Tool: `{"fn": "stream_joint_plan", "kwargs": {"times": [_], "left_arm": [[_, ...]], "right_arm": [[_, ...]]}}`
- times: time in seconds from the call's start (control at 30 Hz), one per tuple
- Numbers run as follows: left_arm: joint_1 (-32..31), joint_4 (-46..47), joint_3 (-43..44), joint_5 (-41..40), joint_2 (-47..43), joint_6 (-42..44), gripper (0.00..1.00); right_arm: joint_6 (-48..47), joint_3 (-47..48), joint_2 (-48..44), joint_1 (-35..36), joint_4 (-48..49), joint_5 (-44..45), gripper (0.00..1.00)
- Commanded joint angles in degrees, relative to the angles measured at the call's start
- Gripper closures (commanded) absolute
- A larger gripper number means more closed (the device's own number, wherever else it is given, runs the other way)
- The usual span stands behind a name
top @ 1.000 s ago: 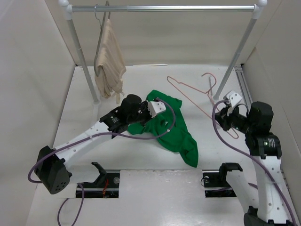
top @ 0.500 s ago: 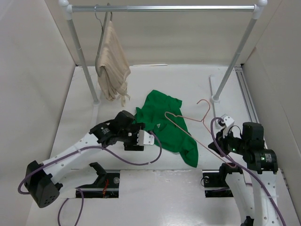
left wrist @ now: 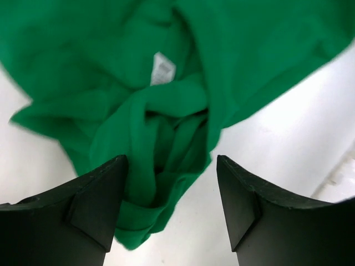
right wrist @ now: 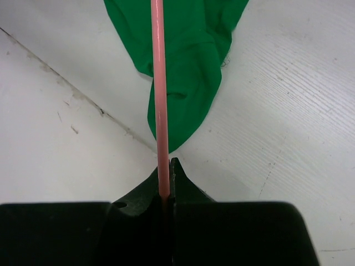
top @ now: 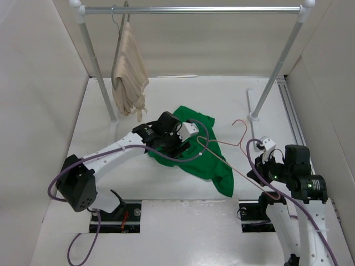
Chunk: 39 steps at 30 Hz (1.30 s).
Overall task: Place the t-shirt on the hanger
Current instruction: Place tshirt on hanger
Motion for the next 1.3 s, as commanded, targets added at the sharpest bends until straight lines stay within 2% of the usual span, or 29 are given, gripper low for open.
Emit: {"fn": "stream_joint_plan", "kwargs": {"times": [0.0, 0.03, 0.1, 0.37, 0.53, 0.7, 0.73, 0.87, 1.03, 1.17, 1.27], "left_arm": [[-0.1, -0.1, -0.1, -12.2, -1.9, -5.8, 0.38], [-0.1, 0.0, -0.1, -16.5, -1.9, -5.8, 0.40], [-0.1, 0.0, -0.1, -19.5, -1.2, -5.8, 0.40], [-0.1, 0.8, -5.4, -24.7, -1.2, -5.8, 0.40], [-0.1, 5.2, -10.1, -32.1, -3.5, -2.0, 0.36], [-0.1, -0.4, -8.9, -26.0, -5.2, -4.0, 0.93], [-0.1, -0.9, -8.4, -24.5, -5.2, -4.7, 1.00], [-0.1, -2.1, -7.1, -20.7, -7.2, -4.8, 1.00], [-0.1, -0.5, -2.8, -19.4, -8.4, -4.2, 1.00], [-0.1, -0.5, -1.0, -19.4, -5.6, -3.1, 1.00], [-0.1, 0.1, 0.2, -19.4, -3.1, -3.1, 1.00]], "right_arm": [[-1.1, 2.1, -1.3, 0.6, 0.1, -0.2, 1.00], [-1.1, 2.1, -1.3, 0.6, 0.1, -0.8, 1.00], [-1.1, 2.1, -1.3, 0.6, 0.6, -0.8, 1.00], [-1.1, 2.1, -1.3, 0.6, 0.6, -1.3, 1.00], [-1.1, 2.6, -1.3, 0.6, 0.6, -2.8, 1.00], [-1.7, 0.2, -2.0, 0.6, 1.7, -7.9, 1.00], [-1.7, -0.6, -2.0, 0.6, 2.4, -8.9, 1.00], [-1.7, -2.6, -2.5, 0.6, 4.6, -13.4, 1.00], [-4.9, -1.0, 2.4, 0.6, 5.1, -11.3, 1.00], [-8.2, 1.4, 3.0, 0.6, 5.1, -11.9, 1.00], [-8.7, -0.2, 3.6, 0.6, 5.6, -14.9, 1.00]]}}
